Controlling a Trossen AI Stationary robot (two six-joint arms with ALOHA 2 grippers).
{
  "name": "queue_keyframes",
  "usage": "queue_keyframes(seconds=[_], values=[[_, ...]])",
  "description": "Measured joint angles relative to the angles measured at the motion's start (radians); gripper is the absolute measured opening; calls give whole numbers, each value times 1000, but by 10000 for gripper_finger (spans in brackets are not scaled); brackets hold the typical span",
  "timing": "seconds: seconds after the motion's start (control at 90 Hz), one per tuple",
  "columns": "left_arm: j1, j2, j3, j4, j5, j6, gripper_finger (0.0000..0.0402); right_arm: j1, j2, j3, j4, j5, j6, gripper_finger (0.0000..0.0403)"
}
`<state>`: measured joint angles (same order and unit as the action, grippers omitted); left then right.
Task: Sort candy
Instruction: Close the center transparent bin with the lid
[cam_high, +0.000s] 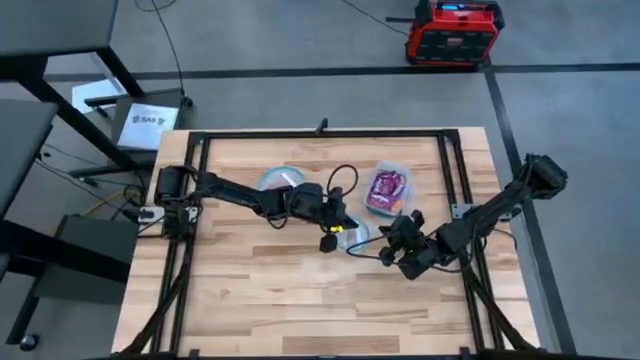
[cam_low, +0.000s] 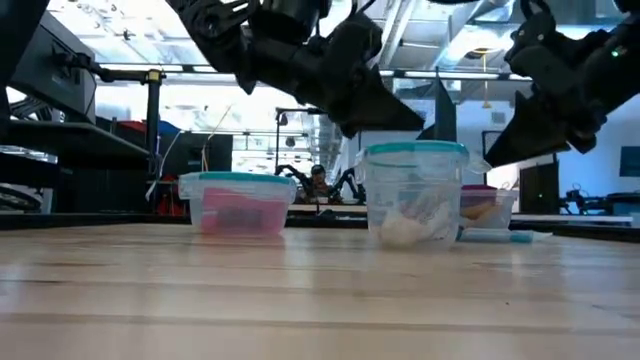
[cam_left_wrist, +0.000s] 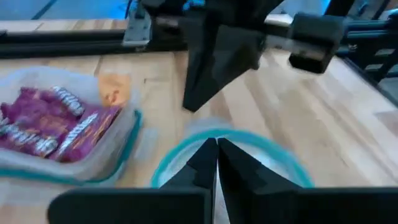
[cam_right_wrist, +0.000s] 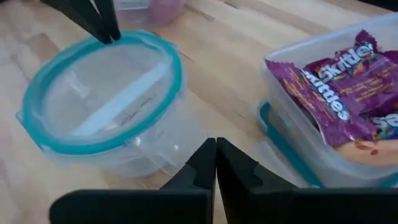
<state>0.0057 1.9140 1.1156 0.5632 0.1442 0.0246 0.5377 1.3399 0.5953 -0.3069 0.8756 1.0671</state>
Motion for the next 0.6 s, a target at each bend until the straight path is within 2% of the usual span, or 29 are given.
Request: queue_keyframes(seconds=[0.244, 0.6], values=[[-13, 106, 22, 94, -26, -41, 0, -10, 0, -2, 10, -15, -17, 0], [-16, 163, 33, 84, -23, -45, 0, -5, -20, -1, 10, -55, -62, 0]])
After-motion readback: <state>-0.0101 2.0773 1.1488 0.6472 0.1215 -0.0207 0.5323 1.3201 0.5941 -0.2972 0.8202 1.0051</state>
